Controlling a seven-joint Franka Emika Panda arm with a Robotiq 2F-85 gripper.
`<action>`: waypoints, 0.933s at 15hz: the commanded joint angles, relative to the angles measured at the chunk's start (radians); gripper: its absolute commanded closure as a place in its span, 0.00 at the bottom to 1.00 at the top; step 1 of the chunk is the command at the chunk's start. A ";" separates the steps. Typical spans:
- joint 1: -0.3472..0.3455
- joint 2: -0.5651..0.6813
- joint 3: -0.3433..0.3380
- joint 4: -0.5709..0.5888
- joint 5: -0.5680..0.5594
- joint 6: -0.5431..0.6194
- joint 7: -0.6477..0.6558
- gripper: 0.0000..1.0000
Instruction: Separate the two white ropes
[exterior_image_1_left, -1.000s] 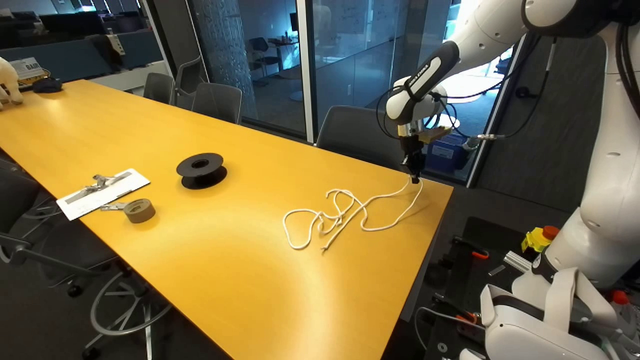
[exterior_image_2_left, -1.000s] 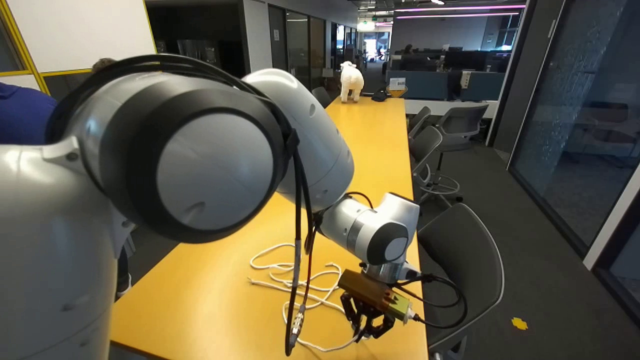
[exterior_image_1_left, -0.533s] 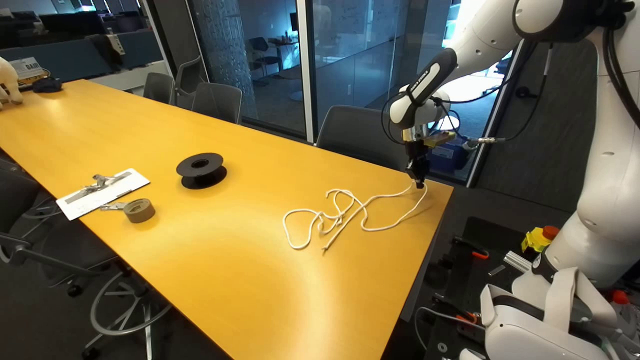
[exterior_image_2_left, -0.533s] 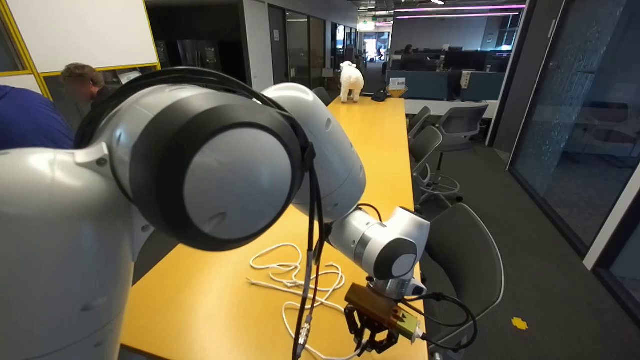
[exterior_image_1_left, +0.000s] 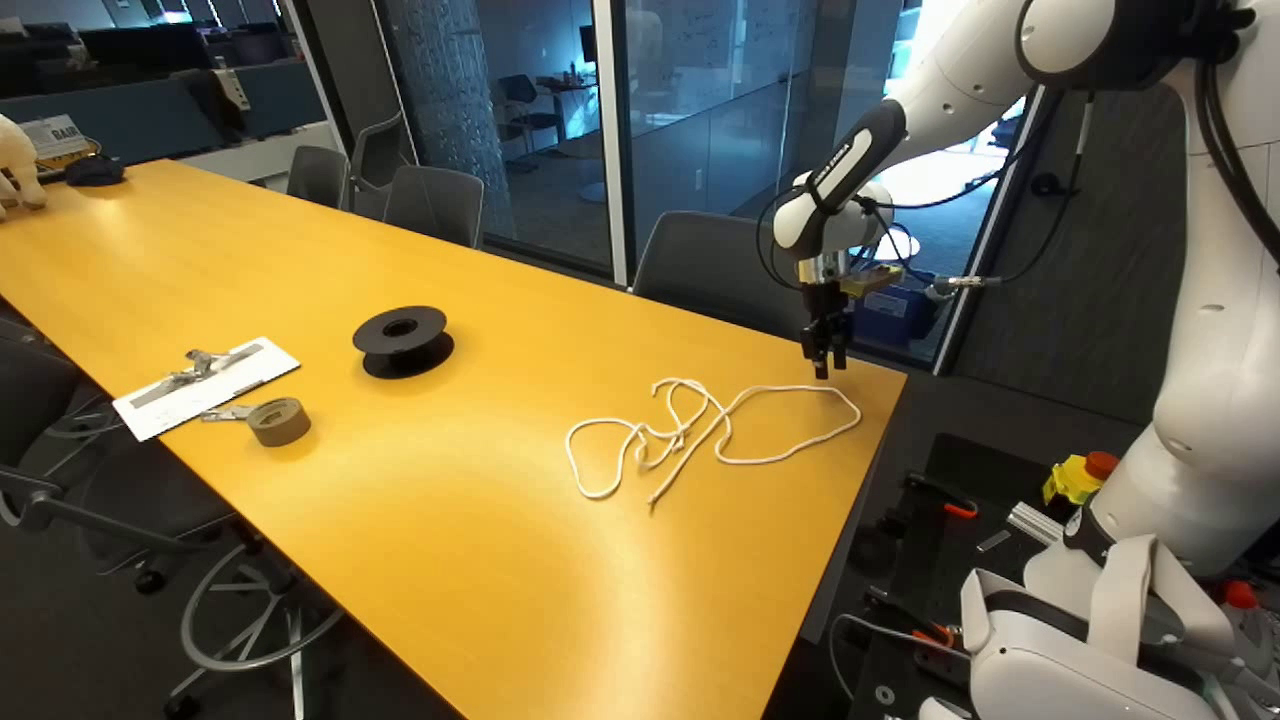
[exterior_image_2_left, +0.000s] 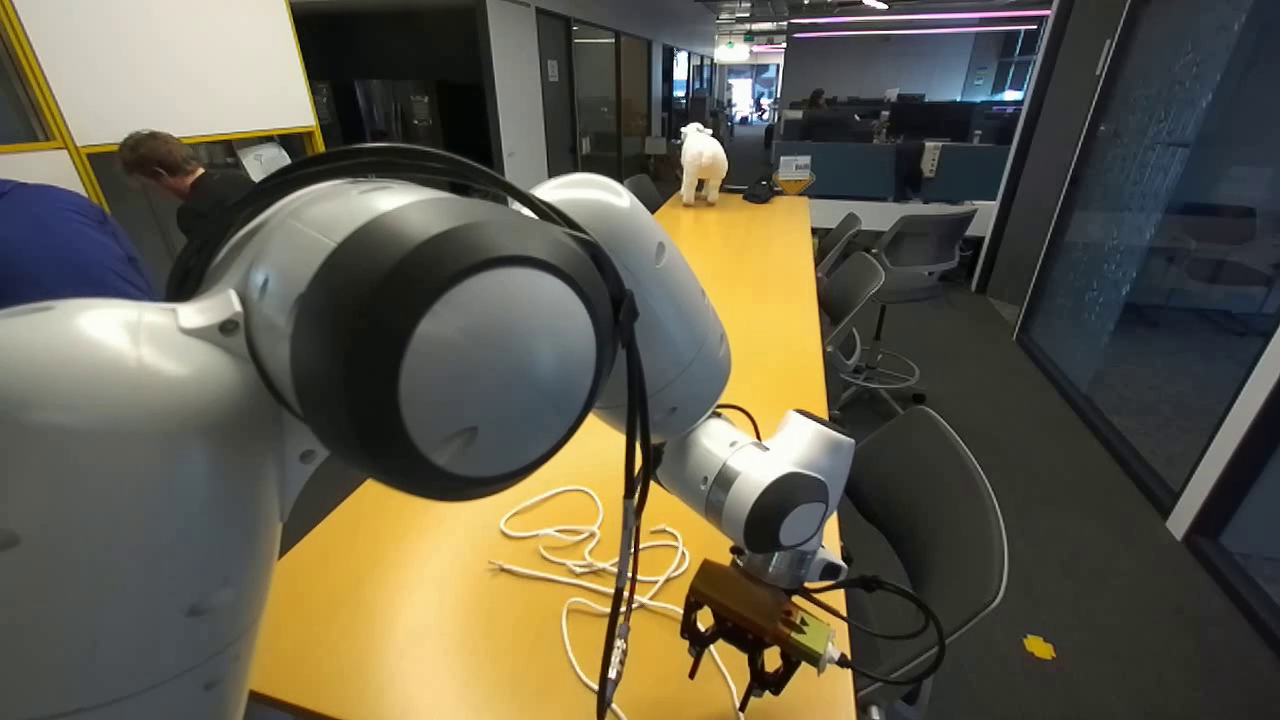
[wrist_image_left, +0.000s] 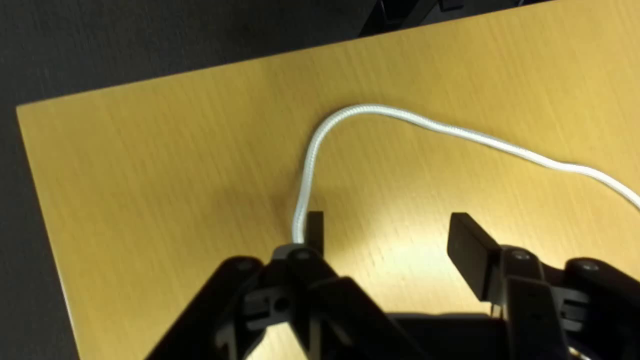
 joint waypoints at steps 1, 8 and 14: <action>0.061 -0.005 0.028 0.018 -0.039 0.035 0.016 0.02; 0.215 0.030 0.112 0.020 -0.079 0.119 0.115 0.00; 0.326 0.053 0.157 -0.007 -0.223 0.228 0.083 0.00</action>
